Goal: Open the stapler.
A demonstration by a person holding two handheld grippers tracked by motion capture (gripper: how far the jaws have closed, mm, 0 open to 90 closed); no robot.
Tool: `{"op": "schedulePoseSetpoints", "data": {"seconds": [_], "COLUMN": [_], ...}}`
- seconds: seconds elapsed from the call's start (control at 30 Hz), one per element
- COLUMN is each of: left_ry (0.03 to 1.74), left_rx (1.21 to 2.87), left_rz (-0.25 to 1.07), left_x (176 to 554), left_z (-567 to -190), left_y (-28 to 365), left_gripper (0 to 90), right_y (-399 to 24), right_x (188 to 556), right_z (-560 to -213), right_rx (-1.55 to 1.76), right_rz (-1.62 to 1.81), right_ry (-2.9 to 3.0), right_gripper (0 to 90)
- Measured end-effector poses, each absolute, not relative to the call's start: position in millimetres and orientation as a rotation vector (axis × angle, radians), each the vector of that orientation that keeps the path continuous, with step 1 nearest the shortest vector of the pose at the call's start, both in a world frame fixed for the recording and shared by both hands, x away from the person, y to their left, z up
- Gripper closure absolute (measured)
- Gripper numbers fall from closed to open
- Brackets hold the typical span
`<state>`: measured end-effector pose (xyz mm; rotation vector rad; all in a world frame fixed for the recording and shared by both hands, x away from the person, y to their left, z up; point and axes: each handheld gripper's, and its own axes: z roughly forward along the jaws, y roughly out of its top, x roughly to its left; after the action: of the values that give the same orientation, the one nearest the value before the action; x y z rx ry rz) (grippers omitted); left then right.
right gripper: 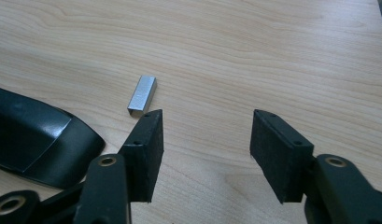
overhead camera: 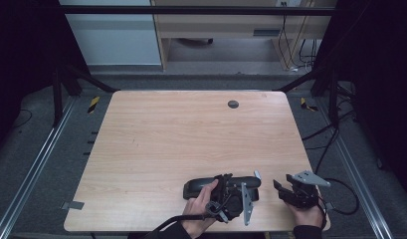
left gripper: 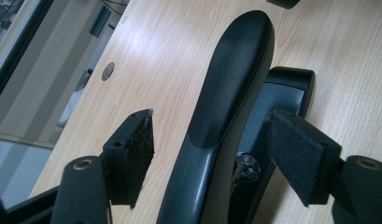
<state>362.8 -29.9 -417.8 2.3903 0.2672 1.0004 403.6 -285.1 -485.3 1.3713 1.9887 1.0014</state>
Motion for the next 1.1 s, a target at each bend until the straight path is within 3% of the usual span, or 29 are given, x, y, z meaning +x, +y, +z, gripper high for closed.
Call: {"op": "schedulePoseSetpoints", "data": {"seconds": [0.67, 1.1], "left_ry": [0.178, 0.154], "left_rx": [2.483, 2.521], "left_rz": [1.091, 1.14], "left_x": [372.6, 382.3], "left_z": [-434.4, -443.3], "left_y": [-53.7, -62.1], "left_gripper": [31.2, 36.9], "right_y": [-275.9, -268.6], "right_x": [393.8, 391.2], "right_z": [-481.6, -482.2], "right_rx": [1.297, 1.258], "right_rz": [1.078, 1.121], "right_ry": [2.064, 2.13], "right_gripper": [61.1, 70.7]}}
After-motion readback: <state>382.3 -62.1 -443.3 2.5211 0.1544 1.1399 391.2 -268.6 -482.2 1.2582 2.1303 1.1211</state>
